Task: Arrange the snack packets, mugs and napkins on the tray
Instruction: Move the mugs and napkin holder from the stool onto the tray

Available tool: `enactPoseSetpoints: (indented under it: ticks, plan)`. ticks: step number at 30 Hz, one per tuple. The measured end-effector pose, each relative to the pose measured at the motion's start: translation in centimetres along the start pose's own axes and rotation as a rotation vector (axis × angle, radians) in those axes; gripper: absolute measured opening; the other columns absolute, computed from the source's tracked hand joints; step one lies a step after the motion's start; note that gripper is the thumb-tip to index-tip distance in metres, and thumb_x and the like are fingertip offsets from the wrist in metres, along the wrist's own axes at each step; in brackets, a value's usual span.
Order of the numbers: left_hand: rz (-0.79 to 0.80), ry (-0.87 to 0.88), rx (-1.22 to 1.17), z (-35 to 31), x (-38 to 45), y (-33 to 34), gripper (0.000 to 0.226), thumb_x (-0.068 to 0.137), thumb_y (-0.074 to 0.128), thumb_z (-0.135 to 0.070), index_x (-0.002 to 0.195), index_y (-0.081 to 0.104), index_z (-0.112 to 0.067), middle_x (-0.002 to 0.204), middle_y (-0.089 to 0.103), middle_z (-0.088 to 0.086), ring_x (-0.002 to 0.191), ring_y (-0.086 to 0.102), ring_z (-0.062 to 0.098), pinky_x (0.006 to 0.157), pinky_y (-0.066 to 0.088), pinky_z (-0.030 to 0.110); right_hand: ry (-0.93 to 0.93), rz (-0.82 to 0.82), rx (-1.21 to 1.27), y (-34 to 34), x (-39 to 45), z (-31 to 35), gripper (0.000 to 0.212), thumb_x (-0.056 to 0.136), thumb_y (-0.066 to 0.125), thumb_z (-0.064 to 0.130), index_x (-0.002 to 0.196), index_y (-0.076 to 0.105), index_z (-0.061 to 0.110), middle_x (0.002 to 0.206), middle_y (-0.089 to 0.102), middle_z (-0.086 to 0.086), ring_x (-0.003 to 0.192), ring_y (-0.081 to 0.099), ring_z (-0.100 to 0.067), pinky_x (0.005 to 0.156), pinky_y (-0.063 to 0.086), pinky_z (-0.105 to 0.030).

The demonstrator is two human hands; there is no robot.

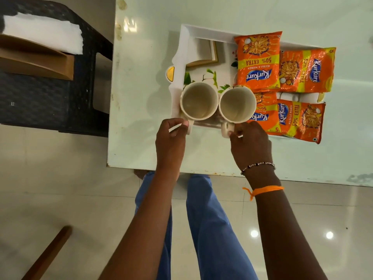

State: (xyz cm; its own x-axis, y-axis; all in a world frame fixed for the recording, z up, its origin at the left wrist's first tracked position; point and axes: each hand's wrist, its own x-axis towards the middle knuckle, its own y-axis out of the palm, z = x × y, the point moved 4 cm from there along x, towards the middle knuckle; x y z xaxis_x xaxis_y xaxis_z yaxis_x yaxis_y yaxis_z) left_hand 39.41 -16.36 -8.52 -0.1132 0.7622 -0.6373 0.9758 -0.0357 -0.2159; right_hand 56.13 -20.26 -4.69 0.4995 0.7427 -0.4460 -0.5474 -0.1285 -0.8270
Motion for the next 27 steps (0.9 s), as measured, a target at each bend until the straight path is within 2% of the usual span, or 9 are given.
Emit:
enactPoseSetpoints:
  ticks: [4, 7, 11, 14, 16, 18, 20, 23, 27]
  plan:
    - [0.006, -0.029, -0.063, -1.1, 0.6, -3.0, 0.007, 0.088, 0.056, -0.016, 0.090, 0.061, -0.021, 0.101, 0.063, -0.007, 0.097, 0.059, 0.006, 0.095, 0.049, 0.031, -0.033, -0.103, -0.103, -1.8, -1.2, 2.7, 0.016, 0.087, 0.053, 0.016, 0.087, 0.064, 0.005, 0.099, 0.064, -0.018, 0.087, 0.061, -0.037, 0.065, 0.036, -0.029]
    - [-0.042, -0.053, -0.126, -2.2, 1.5, -6.5, 0.017, 0.089, 0.055, -0.012, 0.082, 0.061, -0.027, 0.101, 0.064, -0.007, 0.108, 0.059, 0.015, 0.102, 0.046, 0.037, -0.156, -0.055, -0.034, -1.1, -1.1, 7.6, 0.013, 0.086, 0.053, 0.013, 0.084, 0.064, 0.006, 0.095, 0.066, -0.016, 0.084, 0.062, -0.034, 0.065, 0.043, -0.031]
    - [-0.123, -0.026, -0.179, -3.8, 3.3, -12.5, 0.014, 0.091, 0.054, -0.014, 0.086, 0.060, -0.026, 0.101, 0.064, -0.004, 0.108, 0.059, 0.019, 0.100, 0.047, 0.035, -0.318, 0.092, 0.076, 1.9, -0.6, 16.3, 0.011, 0.085, 0.055, 0.015, 0.088, 0.063, 0.010, 0.098, 0.066, -0.012, 0.089, 0.062, -0.030, 0.081, 0.051, -0.040]
    - [-0.206, 0.020, -0.191, -4.5, 5.2, -17.5, 0.014, 0.091, 0.053, -0.013, 0.086, 0.061, -0.023, 0.094, 0.065, -0.001, 0.097, 0.061, 0.018, 0.087, 0.051, 0.028, -0.465, 0.139, 0.178, 4.4, -0.4, 23.4, 0.012, 0.085, 0.056, 0.012, 0.095, 0.062, 0.009, 0.102, 0.061, -0.012, 0.088, 0.062, -0.027, 0.082, 0.051, -0.046]
    - [-0.259, 0.017, -0.202, -4.6, 6.4, -20.1, 0.019, 0.091, 0.053, -0.013, 0.081, 0.060, -0.028, 0.087, 0.062, -0.008, 0.090, 0.060, 0.011, 0.076, 0.048, 0.020, -0.539, 0.144, 0.215, 6.1, -0.2, 27.4, 0.023, 0.085, 0.056, 0.009, 0.108, 0.058, 0.007, 0.114, 0.057, -0.015, 0.099, 0.060, -0.030, 0.089, 0.049, -0.043]
    - [-0.298, -0.002, -0.220, -4.5, 7.8, -22.5, 0.021, 0.091, 0.053, -0.014, 0.079, 0.060, -0.030, 0.087, 0.062, -0.009, 0.089, 0.059, 0.010, 0.073, 0.046, 0.018, -0.583, 0.133, 0.207, 7.9, 0.3, 30.8, 0.037, 0.084, 0.058, 0.009, 0.121, 0.051, 0.006, 0.128, 0.051, -0.015, 0.117, 0.051, -0.029, 0.102, 0.041, -0.036]
    - [-0.318, -0.019, -0.237, -4.4, 9.2, -24.3, 0.021, 0.090, 0.054, -0.014, 0.079, 0.061, -0.030, 0.088, 0.063, -0.008, 0.090, 0.059, 0.011, 0.073, 0.046, 0.020, -0.609, 0.147, 0.196, 9.9, 1.0, 33.7, 0.050, 0.084, 0.060, 0.013, 0.130, 0.043, 0.010, 0.137, 0.045, -0.013, 0.127, 0.043, -0.027, 0.109, 0.034, -0.032]
    - [-0.341, -0.034, -0.248, -4.5, 10.8, -25.9, 0.022, 0.090, 0.054, -0.014, 0.077, 0.062, -0.030, 0.086, 0.063, -0.008, 0.090, 0.059, 0.013, 0.074, 0.046, 0.021, -0.656, 0.182, 0.119, 12.8, 2.1, 36.3, 0.063, 0.083, 0.063, 0.021, 0.138, 0.033, 0.013, 0.144, 0.037, -0.010, 0.132, 0.036, -0.026, 0.112, 0.032, -0.035]
    - [-0.357, -0.051, -0.230, -4.5, 12.3, -27.1, 0.021, 0.090, 0.055, -0.015, 0.077, 0.061, -0.030, 0.092, 0.064, -0.006, 0.099, 0.060, 0.017, 0.086, 0.049, 0.027, -0.675, 0.097, 0.029, 14.7, 2.9, 37.4, 0.055, 0.084, 0.061, 0.026, 0.133, 0.039, 0.014, 0.139, 0.044, -0.010, 0.126, 0.039, -0.026, 0.105, 0.039, -0.036]
